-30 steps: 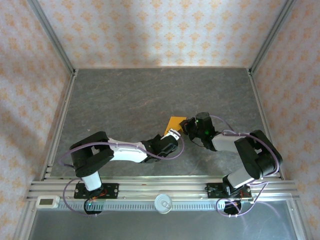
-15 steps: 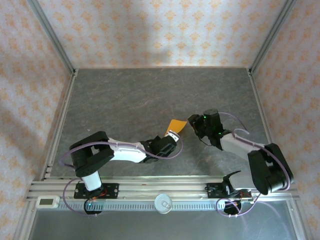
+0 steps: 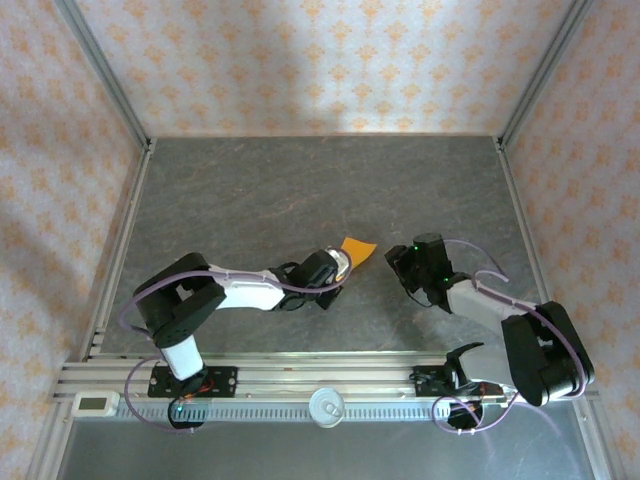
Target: Fold a paper plane with a square sheet of paper (pick it up from the middle)
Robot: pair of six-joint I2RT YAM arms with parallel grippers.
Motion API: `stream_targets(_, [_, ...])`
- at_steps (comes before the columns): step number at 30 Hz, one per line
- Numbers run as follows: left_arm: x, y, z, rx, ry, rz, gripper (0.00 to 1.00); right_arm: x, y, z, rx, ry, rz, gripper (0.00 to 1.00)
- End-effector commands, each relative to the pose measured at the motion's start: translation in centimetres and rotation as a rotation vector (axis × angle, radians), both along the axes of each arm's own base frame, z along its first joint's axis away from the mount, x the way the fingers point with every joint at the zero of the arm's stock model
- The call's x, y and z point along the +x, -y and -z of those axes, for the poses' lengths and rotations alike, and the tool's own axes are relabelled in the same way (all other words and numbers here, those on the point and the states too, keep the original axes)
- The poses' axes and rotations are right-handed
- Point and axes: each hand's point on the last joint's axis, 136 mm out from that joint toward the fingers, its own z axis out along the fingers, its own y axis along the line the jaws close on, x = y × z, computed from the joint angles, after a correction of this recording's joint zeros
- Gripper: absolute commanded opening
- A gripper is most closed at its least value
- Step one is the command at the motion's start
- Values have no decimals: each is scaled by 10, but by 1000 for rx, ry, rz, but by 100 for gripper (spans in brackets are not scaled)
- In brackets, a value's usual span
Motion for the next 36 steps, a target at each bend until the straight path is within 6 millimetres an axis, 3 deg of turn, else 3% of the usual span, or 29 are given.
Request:
stream_targets(1, [-15,8,8,-90,-122,61,3,2,-1,-6,23,33,7,45])
stream_targets(9, [-13,12,5,-202,-224,79,0,-3,-5,-1,52,35,-13,45])
stream_targets(15, [-9,17,4,-277,-313,89,0,-3,-20,-12,125,101,-82,43])
stream_targets(20, [-6,21,5,-322,-388,85,0,-6,-29,-24,152,190,-127,34])
stream_targets(25, [-4,25,0,-408,-463,83,0,-10,-39,-32,142,258,-207,20])
stream_targets(34, [2,30,-12,-519,-564,39,0,-10,-84,-32,242,234,-388,7])
stream_targets(36, [-1,29,-1,-521,-604,20,0,-7,-92,-34,264,240,-415,6])
